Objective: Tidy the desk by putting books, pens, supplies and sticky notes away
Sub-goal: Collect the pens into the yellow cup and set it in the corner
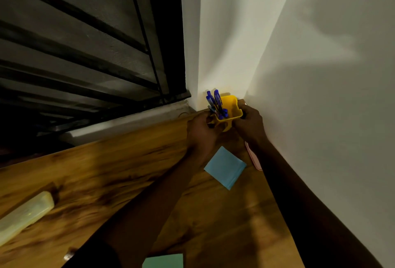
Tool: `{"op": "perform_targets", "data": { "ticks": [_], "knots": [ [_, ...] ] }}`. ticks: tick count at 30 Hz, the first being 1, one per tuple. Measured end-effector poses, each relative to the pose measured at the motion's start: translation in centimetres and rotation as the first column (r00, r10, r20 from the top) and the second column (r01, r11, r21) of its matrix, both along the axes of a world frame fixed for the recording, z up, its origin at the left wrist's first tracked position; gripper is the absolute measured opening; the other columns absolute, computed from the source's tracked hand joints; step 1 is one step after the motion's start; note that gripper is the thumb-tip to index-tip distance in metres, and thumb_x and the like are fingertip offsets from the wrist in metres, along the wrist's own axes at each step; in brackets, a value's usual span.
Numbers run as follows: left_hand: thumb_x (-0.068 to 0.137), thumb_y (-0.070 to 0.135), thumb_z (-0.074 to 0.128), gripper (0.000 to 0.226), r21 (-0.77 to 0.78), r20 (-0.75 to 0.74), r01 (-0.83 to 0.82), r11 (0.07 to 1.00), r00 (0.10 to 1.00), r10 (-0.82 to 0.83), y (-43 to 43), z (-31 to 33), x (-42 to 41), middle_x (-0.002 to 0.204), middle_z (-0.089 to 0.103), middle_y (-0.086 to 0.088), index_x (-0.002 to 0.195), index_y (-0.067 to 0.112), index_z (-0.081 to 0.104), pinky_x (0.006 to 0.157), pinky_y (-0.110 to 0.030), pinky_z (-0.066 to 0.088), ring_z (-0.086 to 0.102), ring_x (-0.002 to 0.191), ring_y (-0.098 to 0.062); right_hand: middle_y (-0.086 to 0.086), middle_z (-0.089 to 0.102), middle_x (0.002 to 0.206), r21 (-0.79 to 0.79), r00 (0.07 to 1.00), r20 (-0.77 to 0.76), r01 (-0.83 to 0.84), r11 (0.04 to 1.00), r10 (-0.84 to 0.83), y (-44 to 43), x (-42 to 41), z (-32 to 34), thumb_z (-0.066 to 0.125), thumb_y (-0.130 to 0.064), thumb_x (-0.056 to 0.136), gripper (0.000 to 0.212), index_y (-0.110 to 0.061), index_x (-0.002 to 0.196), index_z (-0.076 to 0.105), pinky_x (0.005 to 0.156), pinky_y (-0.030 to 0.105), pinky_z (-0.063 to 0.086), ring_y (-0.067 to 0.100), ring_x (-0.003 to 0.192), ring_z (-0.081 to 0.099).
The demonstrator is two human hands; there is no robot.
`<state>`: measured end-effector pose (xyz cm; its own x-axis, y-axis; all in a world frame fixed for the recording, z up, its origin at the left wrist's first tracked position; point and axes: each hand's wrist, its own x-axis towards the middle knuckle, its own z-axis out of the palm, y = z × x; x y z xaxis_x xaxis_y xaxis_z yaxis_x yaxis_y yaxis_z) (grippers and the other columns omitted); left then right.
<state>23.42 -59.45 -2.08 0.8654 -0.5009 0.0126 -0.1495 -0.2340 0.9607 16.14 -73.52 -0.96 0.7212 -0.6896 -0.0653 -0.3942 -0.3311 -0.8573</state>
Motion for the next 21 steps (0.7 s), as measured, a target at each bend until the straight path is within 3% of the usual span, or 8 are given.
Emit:
{"op": "perform_targets", "data": {
  "ticks": [2, 6, 10, 14, 18, 21],
  "knots": [
    [0.082, 0.026, 0.082, 0.036, -0.004, -0.012, 0.001, 1.0, 1.0, -0.001, 0.0, 0.0, -0.1, 0.111, 0.076, 0.004, 0.117, 0.021, 0.073, 0.089, -0.04, 0.061, 0.071, 0.102, -0.008, -0.003, 0.076, 0.084, 0.005, 1.0, -0.003, 0.005, 1.0, -0.005, 0.1, -0.2, 0.1, 0.069, -0.03, 0.076, 0.029, -0.028, 0.105, 0.075, 0.079, 0.047, 0.06, 0.017, 0.083, 0.072],
    [0.079, 0.037, 0.081, 0.039, 0.039, -0.012, -0.005, 0.999, 1.0, 0.005, 0.2, 0.2, -0.3, 0.11, 0.076, 0.007, 0.115, 0.026, 0.072, 0.087, -0.039, 0.062, 0.07, 0.102, -0.006, -0.004, 0.075, 0.084, -0.008, 1.0, 0.01, 0.008, 1.0, -0.008, 0.4, -0.5, 0.3, 0.065, -0.04, 0.076, 0.031, -0.028, 0.103, 0.075, 0.079, 0.044, 0.06, 0.018, 0.082, 0.071],
    [0.078, 0.045, 0.079, 0.039, 0.038, 0.003, -0.019, 0.999, 1.0, 0.019, 0.4, 0.3, -0.9, 0.105, 0.076, 0.01, 0.111, 0.027, 0.073, 0.083, -0.04, 0.062, 0.07, 0.097, -0.002, -0.001, 0.076, 0.083, 0.001, 0.999, 0.011, 0.037, 0.999, -0.037, 0.6, -0.9, 0.0, 0.072, -0.034, 0.08, 0.022, -0.023, 0.099, 0.076, 0.077, 0.051, 0.06, 0.021, 0.08, 0.072],
    [0.075, 0.05, 0.077, 0.043, 0.071, 0.003, -0.035, 0.997, 0.999, 0.035, 0.7, 0.4, -1.2, 0.106, 0.076, 0.009, 0.111, 0.027, 0.073, 0.083, -0.041, 0.062, 0.07, 0.097, -0.004, -0.001, 0.076, 0.084, -0.015, 0.999, 0.028, 0.037, 0.999, -0.036, 1.3, -1.3, 0.6, 0.066, -0.035, 0.078, 0.029, -0.023, 0.102, 0.077, 0.078, 0.042, 0.059, 0.019, 0.081, 0.071],
    [0.075, 0.047, 0.077, 0.042, 0.089, 0.029, 0.0, 0.996, 1.0, -0.003, 1.2, 1.0, -1.1, 0.103, 0.076, 0.008, 0.11, 0.025, 0.072, 0.081, -0.04, 0.062, 0.071, 0.093, -0.005, -0.002, 0.077, 0.098, -0.017, 1.0, 0.005, -0.01, 1.0, 0.01, 1.3, -1.7, 1.2, 0.072, -0.033, 0.081, 0.036, -0.026, 0.117, 0.074, 0.085, 0.039, 0.059, 0.013, 0.09, 0.07],
    [0.074, 0.036, 0.082, 0.055, 0.202, 0.033, -0.009, 0.979, 0.999, 0.002, 2.3, 1.4, -1.1, 0.113, 0.072, 0.003, 0.124, 0.019, 0.067, 0.09, -0.035, 0.058, 0.067, 0.1, -0.009, -0.002, 0.073, 0.112, -0.045, 1.0, -0.025, 0.003, 0.999, -0.004, 1.5, -3.1, 1.9, 0.071, -0.025, 0.085, 0.044, -0.022, 0.128, 0.067, 0.087, 0.034, 0.053, 0.013, 0.097, 0.064]
  ]
}}
